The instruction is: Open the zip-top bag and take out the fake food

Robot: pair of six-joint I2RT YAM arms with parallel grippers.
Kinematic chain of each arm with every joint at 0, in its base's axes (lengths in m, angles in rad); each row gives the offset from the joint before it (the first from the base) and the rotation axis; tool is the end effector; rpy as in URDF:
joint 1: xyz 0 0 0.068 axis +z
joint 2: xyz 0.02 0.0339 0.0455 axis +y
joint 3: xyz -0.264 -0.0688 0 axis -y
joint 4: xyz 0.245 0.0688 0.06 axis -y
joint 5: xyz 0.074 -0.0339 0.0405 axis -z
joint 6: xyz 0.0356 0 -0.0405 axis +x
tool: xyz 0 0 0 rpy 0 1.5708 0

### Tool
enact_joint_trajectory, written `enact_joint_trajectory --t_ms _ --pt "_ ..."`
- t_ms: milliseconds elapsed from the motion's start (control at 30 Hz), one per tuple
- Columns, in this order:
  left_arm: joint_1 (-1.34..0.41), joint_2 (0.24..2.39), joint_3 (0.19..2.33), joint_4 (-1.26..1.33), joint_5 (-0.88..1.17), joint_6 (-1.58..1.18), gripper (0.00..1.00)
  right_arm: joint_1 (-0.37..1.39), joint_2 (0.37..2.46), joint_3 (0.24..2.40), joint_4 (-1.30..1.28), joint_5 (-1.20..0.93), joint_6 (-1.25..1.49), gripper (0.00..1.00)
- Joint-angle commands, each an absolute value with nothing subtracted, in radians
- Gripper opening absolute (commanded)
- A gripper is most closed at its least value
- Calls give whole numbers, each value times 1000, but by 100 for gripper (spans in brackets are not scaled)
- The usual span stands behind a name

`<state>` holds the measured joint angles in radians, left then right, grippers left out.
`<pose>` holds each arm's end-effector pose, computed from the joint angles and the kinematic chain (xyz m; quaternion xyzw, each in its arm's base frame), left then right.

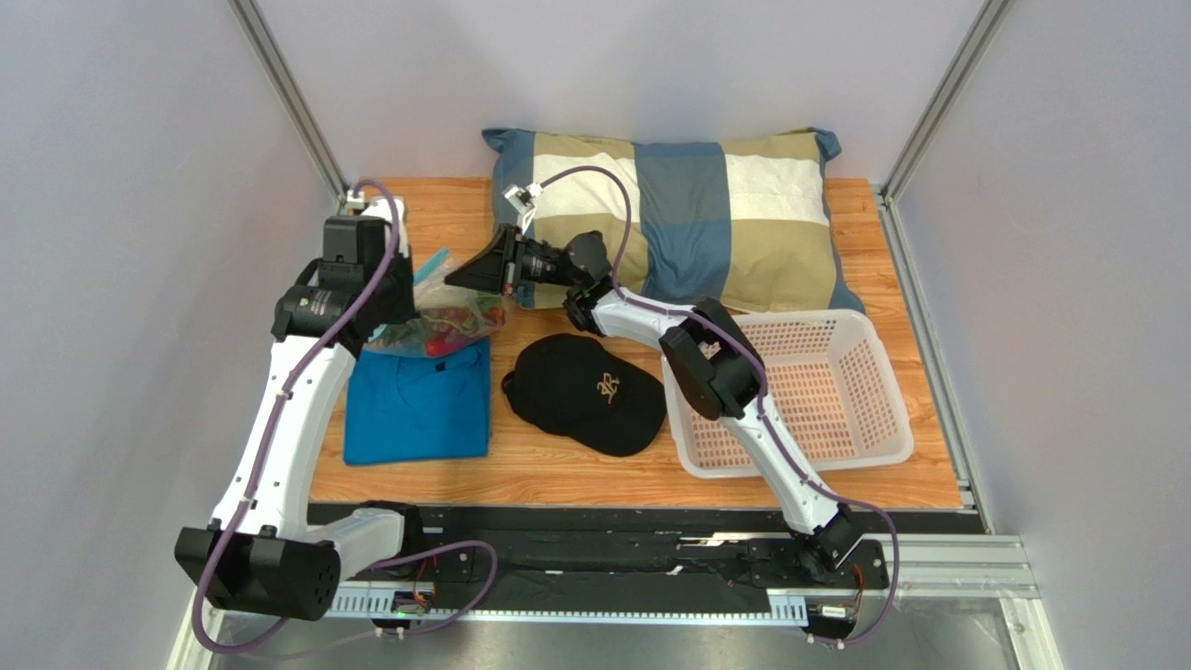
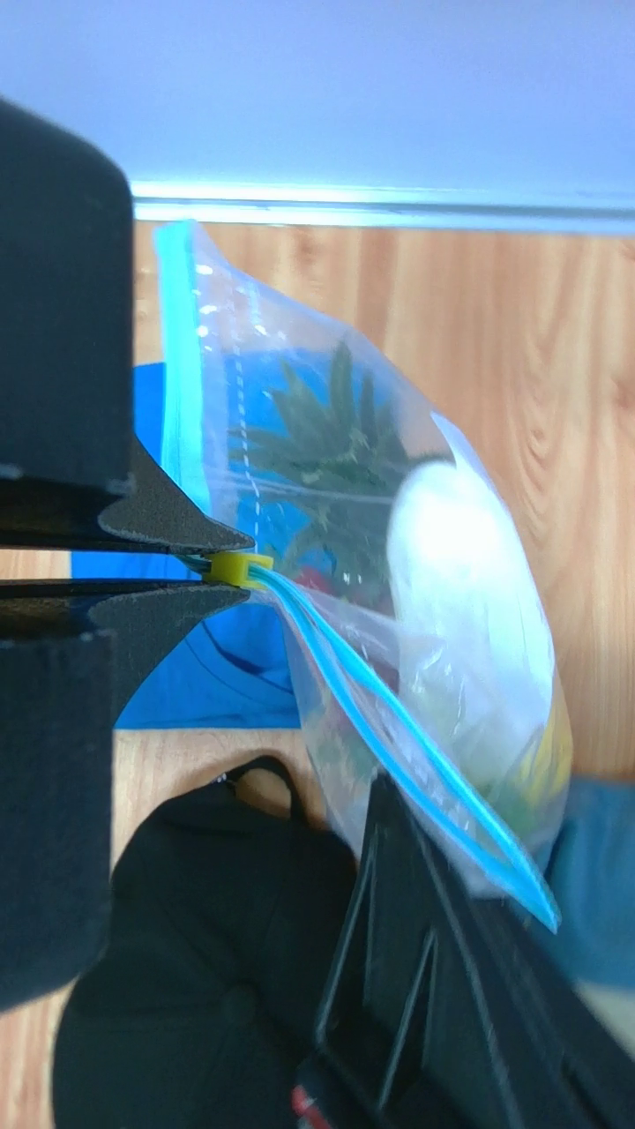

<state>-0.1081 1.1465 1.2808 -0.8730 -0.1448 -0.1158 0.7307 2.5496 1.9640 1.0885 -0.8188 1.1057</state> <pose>0.2261 -0.0194 0.3728 -0.0327 0.9122 0.0207 0.4080 0.4016 0.3948 0.2228 -0.2496 0.5226 0.7504 0.3186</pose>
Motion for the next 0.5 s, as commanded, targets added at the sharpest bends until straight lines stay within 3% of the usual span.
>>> enact_joint_trajectory --t_ms 0,167,300,433,467 --pt "-9 1075 1266 -1078 -462 -286 0 687 2560 2016 941 -542 1059 0" --pt "47 1095 1253 -1126 -491 -408 0 703 2579 2091 770 -370 976 0" --pt "52 1089 1203 -1043 -358 -325 0 687 2632 2190 701 -336 927 0" --pt "54 1063 1199 -916 -137 -184 0 661 2729 2388 690 -581 923 0" --pt "54 1069 1210 -895 -108 -160 0 661 2729 2407 675 -674 926 7"
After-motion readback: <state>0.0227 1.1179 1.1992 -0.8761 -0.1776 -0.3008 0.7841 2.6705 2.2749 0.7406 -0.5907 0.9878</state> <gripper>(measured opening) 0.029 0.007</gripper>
